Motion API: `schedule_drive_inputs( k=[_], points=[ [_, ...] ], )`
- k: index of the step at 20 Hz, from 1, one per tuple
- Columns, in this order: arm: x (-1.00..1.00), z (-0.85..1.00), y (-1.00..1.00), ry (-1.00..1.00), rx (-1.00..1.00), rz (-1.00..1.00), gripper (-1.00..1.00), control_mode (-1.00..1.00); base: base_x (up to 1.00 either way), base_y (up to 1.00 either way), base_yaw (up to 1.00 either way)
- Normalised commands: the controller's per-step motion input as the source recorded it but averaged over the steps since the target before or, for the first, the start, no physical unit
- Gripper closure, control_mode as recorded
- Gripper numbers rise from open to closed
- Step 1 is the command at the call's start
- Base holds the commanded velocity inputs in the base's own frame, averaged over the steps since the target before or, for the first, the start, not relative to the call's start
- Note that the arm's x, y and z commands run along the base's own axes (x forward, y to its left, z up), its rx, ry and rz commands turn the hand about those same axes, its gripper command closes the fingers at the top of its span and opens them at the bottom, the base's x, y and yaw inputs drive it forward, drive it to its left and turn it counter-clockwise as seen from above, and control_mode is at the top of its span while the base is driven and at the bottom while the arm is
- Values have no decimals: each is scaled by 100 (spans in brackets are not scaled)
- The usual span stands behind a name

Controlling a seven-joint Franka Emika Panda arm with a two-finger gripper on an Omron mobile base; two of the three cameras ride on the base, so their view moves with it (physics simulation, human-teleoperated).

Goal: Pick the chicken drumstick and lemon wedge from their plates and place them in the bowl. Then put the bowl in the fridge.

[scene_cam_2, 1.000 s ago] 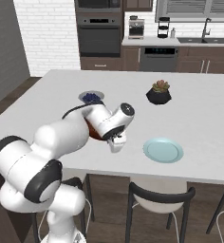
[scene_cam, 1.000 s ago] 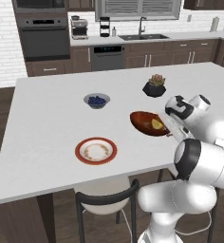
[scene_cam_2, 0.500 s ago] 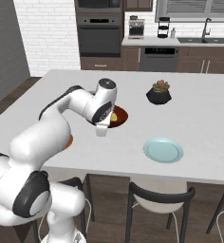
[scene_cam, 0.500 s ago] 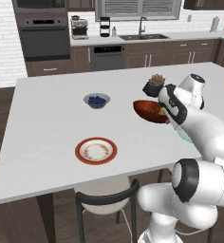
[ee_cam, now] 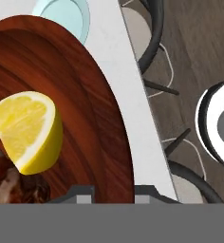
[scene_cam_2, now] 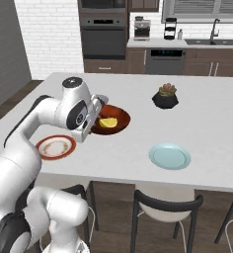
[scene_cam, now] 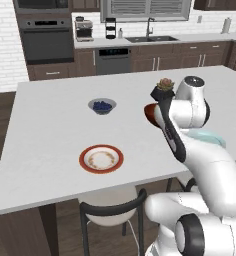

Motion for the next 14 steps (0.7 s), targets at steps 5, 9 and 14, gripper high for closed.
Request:
schedule_drive_inputs(
  k=[5,9,14],
  points=[
    [-94,10,0,0,0,-8,100,-100,0,0,0],
    [-84,10,0,-2,0,14,100,-100,0,0,0],
    [-59,19,0,-4,-2,36,100,-100,0,0,0]
  ],
)
